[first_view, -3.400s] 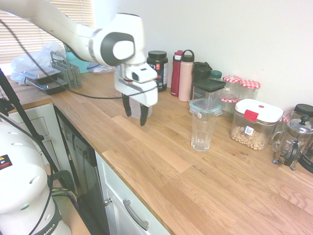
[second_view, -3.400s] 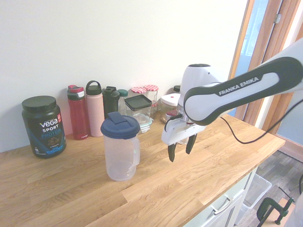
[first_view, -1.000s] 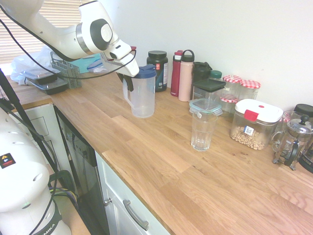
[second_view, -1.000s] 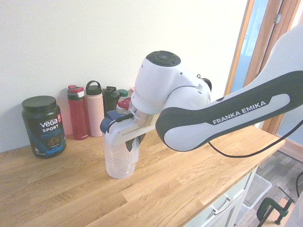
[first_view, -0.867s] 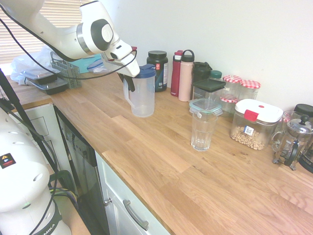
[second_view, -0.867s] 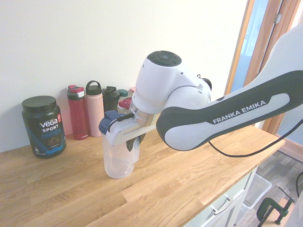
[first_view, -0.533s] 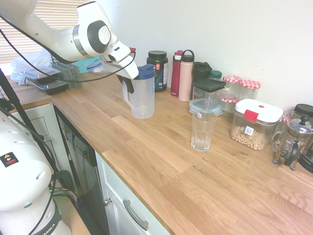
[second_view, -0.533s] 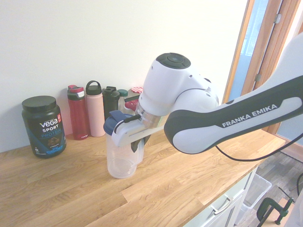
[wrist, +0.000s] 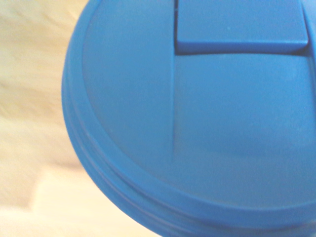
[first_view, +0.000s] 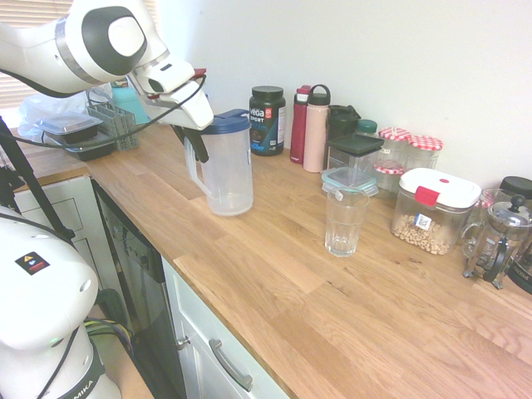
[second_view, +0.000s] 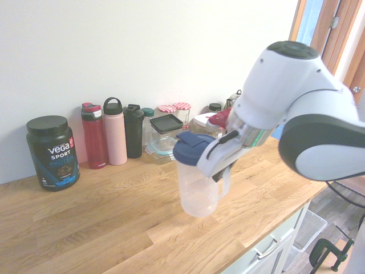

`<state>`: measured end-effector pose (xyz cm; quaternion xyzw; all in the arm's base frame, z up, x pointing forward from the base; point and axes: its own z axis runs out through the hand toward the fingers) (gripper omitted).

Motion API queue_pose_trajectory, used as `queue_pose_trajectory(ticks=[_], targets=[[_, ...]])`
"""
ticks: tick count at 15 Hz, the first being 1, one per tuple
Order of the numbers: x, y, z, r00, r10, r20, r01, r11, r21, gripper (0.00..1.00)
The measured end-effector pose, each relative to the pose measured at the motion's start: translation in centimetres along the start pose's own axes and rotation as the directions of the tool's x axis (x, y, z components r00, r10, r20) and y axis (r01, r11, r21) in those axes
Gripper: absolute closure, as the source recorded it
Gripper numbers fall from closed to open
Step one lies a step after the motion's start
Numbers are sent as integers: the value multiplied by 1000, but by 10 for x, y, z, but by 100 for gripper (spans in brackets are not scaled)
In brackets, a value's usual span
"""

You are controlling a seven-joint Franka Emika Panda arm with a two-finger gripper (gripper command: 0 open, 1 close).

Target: Pour me some water

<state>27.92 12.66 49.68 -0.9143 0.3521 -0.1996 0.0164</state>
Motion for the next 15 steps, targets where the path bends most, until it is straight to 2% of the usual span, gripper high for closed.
queue_pose_trajectory(ticks=[4,8,10,12,15], targets=[[59,98,-42,993,-71,92,68,997,32,100],[125,222,-18,957,-254,139,245,966,79,100],[141,267,-6,945,-294,140,276,952,135,100],[151,287,-7,948,-298,114,282,950,132,100],[179,261,-10,943,-310,123,301,950,81,100]])
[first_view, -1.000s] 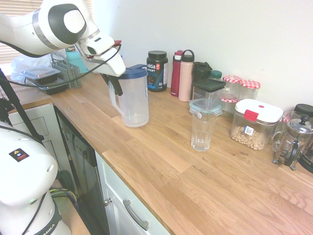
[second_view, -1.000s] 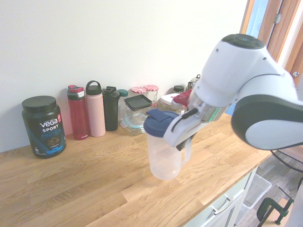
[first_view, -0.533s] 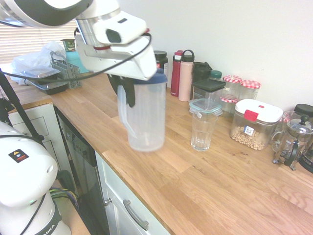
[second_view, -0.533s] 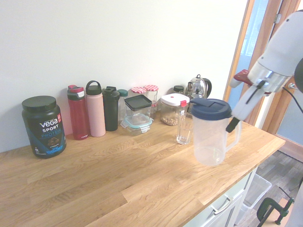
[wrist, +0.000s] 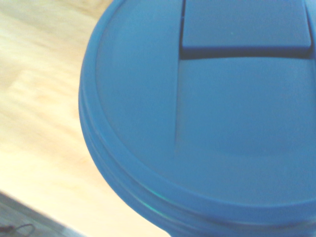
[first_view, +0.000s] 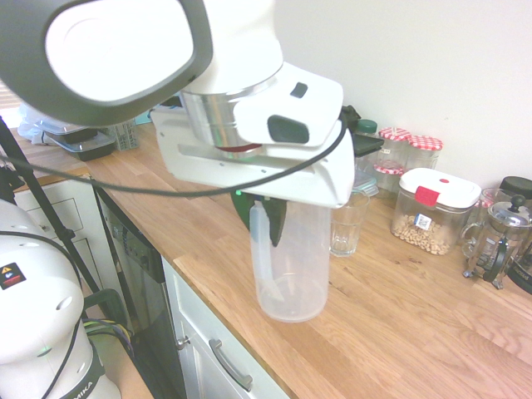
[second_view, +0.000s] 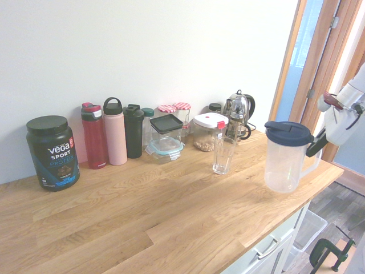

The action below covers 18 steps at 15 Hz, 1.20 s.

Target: Pour me some water

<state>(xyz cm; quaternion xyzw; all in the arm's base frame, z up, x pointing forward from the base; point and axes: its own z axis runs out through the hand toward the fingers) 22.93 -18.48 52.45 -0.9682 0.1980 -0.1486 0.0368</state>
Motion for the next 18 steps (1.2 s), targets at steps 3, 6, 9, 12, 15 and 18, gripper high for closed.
queue_pose_trajectory(ticks=[3,6,9,12,15,18], targets=[[48,-40,-3,1000,-4,28,6,998,-69,100],[82,-61,-17,996,-21,81,30,993,-110,100],[80,-38,-73,992,-71,103,87,983,-160,100],[87,-41,-55,986,-18,168,56,973,-224,100],[114,-82,-3,963,91,254,1,940,-341,100],[127,-101,2,939,178,295,-39,905,-424,100]])
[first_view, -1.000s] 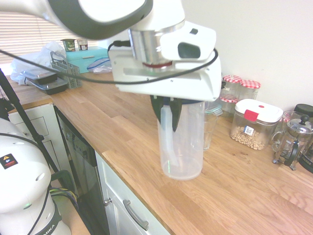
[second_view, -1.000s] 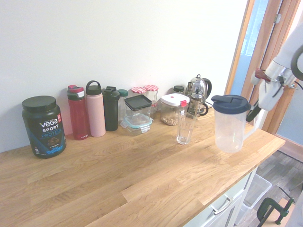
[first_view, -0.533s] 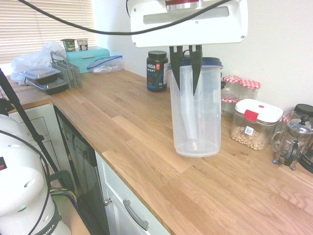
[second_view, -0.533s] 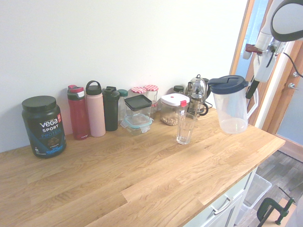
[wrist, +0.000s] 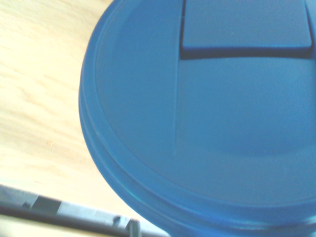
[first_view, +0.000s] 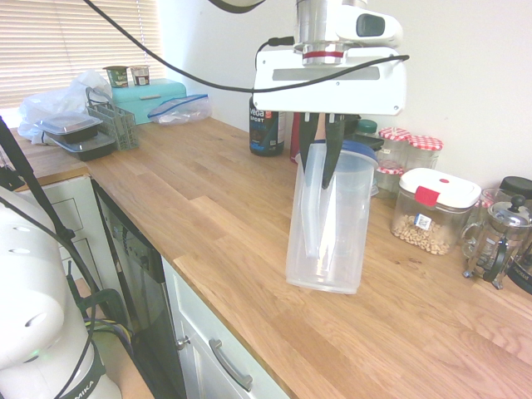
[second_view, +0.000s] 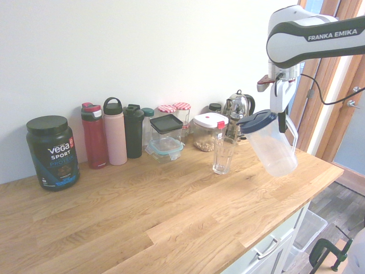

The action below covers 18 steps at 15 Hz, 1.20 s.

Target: Pour me some water

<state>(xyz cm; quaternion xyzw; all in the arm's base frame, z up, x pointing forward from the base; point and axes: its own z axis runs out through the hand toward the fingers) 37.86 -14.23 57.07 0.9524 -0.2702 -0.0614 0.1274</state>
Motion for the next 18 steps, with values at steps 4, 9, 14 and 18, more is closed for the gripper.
queue_pose_trajectory(ticks=[4,9,14,18], targets=[[11,-9,-8,996,48,80,-43,997,-68,100],[36,-13,-5,985,90,147,-72,989,-129,100],[42,-20,-9,979,114,167,-86,982,-165,100],[50,-36,-4,977,122,177,-89,979,-186,100]])
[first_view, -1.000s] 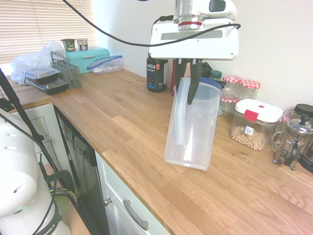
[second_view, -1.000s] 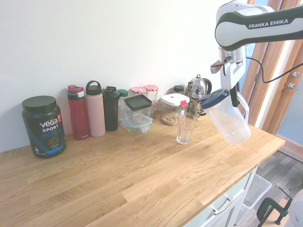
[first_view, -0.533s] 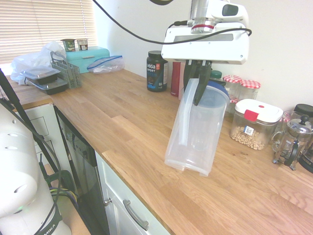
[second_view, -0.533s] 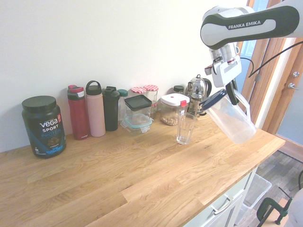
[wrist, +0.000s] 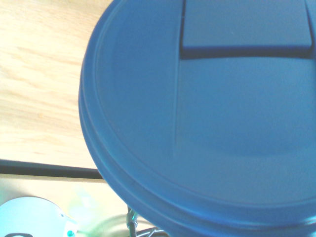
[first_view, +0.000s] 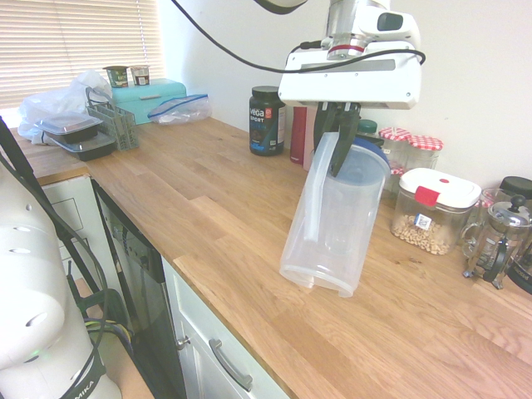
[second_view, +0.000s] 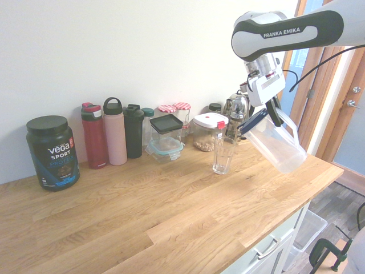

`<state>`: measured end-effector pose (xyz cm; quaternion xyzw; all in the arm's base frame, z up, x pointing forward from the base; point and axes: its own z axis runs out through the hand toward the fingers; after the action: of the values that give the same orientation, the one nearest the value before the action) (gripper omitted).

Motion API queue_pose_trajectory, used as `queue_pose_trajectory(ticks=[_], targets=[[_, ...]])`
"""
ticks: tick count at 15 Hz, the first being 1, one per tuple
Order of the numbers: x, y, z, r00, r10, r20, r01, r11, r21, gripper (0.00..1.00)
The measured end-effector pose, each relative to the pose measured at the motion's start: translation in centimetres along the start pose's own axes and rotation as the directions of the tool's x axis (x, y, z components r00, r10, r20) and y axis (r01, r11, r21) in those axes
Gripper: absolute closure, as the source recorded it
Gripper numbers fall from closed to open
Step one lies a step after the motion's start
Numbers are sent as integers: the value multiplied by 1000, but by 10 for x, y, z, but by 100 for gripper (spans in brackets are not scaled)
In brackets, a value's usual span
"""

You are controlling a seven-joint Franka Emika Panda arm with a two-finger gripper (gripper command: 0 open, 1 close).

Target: Pour me some water

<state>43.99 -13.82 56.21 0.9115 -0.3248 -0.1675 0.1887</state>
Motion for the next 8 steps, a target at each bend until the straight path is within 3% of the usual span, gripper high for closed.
queue_pose_trajectory(ticks=[4,8], targets=[[-7,-4,-8,1000,0,-21,0,1000,4,100],[-56,34,-22,987,16,-162,1,994,110,100]])
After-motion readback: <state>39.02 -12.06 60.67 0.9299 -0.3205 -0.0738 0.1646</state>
